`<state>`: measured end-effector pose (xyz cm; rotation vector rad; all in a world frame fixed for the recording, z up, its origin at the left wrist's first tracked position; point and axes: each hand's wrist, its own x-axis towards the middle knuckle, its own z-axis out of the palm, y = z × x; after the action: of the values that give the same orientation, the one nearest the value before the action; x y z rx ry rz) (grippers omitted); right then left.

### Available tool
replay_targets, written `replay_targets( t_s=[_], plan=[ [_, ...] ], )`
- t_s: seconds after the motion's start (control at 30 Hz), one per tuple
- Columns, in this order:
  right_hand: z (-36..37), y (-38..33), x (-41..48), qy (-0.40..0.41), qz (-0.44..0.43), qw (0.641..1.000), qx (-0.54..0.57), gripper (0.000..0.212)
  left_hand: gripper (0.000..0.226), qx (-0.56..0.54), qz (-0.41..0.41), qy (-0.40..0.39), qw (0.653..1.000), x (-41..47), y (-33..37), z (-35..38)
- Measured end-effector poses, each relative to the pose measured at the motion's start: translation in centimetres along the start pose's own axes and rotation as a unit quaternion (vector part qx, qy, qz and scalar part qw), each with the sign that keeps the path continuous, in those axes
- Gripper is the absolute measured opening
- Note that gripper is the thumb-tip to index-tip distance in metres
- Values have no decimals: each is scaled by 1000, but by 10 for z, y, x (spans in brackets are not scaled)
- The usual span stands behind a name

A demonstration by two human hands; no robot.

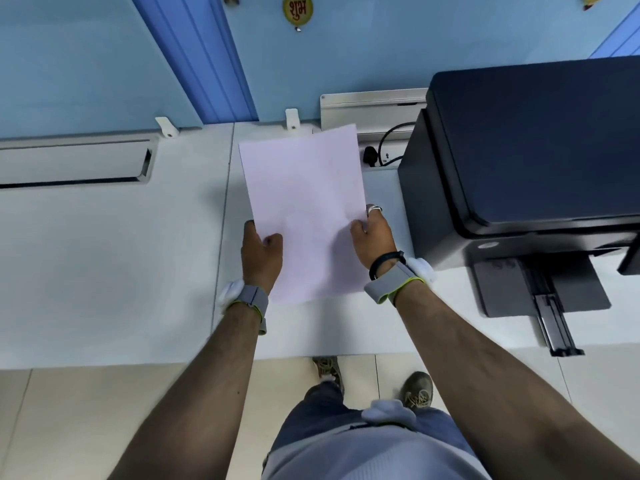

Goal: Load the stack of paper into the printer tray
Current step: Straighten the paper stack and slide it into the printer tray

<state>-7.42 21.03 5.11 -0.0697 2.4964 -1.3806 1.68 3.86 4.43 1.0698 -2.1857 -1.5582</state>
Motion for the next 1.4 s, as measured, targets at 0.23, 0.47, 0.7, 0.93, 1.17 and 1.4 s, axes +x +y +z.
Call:
replay_targets(
  t_s=[0.23,0.47,0.7,0.93,1.17,1.4],
  plan=[
    [-55,69,-54,-27,59,997,-42,27,28,40,-37,-4,999,-99,-29,49],
    [-169,166,-128,-33,130,989,-54,34,30,55,-69,-63,994,-239,-48,136],
    [-255,220,-156,68,175,981,-57,38,30,40,-78,-147,985,-304,-25,217],
    [-311,256,-151,106,214,969,-55,30,36,56,-96,-213,971,-318,0,271],
    [-327,259,-121,98,231,965,-80,35,44,76,-104,-213,969,-306,26,292],
    [-333,252,-85,84,247,959,-114,42,49,97,-91,-232,964,-282,45,310]
  ],
)
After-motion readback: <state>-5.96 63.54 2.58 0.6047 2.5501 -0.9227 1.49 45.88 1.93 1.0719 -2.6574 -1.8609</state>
